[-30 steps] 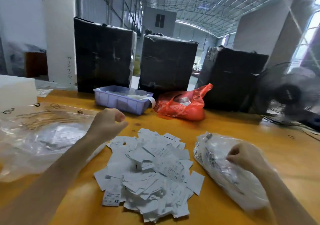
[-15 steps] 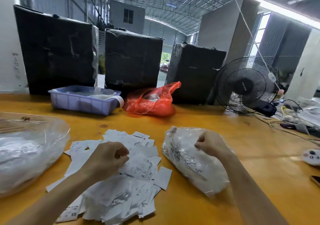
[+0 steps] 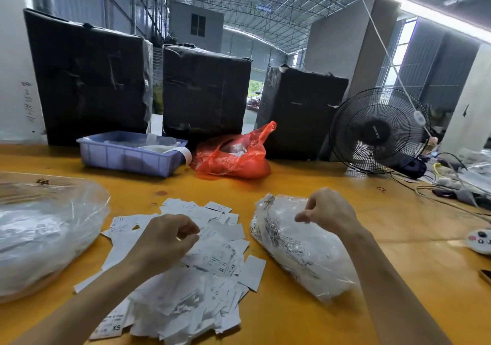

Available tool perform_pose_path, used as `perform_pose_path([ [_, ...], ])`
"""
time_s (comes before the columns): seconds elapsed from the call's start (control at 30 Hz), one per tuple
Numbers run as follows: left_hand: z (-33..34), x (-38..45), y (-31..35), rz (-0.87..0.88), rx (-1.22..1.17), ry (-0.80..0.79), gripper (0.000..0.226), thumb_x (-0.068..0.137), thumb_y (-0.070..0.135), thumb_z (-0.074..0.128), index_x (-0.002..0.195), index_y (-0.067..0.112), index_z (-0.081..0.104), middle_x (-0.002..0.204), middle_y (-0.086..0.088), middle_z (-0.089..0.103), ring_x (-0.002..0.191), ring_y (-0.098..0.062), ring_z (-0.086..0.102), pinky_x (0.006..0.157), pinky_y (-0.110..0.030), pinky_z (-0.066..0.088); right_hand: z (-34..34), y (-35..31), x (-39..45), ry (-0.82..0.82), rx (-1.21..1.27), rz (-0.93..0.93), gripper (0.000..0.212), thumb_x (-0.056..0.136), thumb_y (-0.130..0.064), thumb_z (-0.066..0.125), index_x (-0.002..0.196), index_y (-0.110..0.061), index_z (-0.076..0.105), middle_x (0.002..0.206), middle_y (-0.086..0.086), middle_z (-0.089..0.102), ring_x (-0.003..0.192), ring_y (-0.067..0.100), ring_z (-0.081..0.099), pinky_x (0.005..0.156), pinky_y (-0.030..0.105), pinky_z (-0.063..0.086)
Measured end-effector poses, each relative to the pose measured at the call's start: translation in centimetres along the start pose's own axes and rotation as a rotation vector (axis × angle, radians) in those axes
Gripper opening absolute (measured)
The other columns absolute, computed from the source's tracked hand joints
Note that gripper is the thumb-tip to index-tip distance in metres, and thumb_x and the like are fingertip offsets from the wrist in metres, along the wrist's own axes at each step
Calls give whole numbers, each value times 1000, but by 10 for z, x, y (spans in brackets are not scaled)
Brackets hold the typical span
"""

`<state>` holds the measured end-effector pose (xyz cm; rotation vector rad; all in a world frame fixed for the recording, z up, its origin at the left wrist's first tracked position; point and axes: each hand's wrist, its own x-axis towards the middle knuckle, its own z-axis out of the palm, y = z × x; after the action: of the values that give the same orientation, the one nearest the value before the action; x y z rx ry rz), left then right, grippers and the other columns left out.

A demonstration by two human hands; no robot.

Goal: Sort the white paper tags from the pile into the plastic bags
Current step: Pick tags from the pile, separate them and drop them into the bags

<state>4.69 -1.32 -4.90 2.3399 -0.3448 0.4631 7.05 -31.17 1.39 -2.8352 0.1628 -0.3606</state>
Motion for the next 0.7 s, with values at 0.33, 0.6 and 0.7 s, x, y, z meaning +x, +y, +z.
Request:
perform_pose_path([
  [0.33,0,-1,1,-14,-20,-19,7,82,14,70,88,18,72,81,11,68,76,1,61,63,-1,41,1,7,-5,-349,200,8,13,69,-12,83,68,-12,70,67,3,72,59,8,65,51,16,47],
  [0.6,0,-2,5,-24,-39,-34,9,83,15,70,91,16,72,81,10,67,77,1,62,62,0,41,-13,-5,-8,-243,633,36,9,85,-3,66,77,-3,70,62,8,69,41,2,56,36,13,32],
  [0.7,0,-2,10,-43,-101,-36,8,83,20,71,90,18,71,79,13,67,74,4,62,61,0,42,-15,-17,-13,-286,749,3,6,85,1,64,83,-1,68,66,10,72,50,9,63,43,17,34],
])
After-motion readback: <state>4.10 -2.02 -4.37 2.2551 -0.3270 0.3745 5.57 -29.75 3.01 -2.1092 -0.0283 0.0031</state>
